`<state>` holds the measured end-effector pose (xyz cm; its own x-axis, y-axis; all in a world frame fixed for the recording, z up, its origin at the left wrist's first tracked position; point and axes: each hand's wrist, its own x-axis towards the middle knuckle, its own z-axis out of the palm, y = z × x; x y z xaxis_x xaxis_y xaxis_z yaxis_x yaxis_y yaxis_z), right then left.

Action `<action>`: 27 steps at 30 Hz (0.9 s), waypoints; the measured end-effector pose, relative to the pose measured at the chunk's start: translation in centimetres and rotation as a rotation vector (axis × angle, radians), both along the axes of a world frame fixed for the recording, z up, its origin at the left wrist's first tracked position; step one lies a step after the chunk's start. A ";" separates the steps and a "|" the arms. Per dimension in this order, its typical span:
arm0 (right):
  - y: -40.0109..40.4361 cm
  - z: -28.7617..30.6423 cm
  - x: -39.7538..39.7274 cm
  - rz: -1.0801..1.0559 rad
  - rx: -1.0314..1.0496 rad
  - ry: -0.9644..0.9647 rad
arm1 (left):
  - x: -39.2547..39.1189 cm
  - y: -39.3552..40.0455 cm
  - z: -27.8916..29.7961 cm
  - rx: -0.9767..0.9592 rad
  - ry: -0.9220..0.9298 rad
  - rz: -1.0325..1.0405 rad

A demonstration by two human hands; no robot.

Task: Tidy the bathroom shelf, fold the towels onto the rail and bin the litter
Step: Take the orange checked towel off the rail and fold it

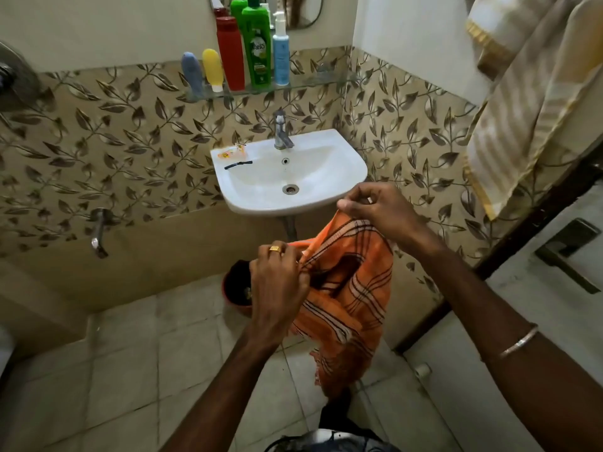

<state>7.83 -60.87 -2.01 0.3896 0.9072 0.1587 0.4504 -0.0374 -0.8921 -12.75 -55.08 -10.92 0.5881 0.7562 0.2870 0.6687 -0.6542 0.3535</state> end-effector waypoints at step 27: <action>-6.9 -11.2 -1.6 0.361 -0.325 0.258 | -1.0 -0.4 2.2 -0.693 -0.441 -0.347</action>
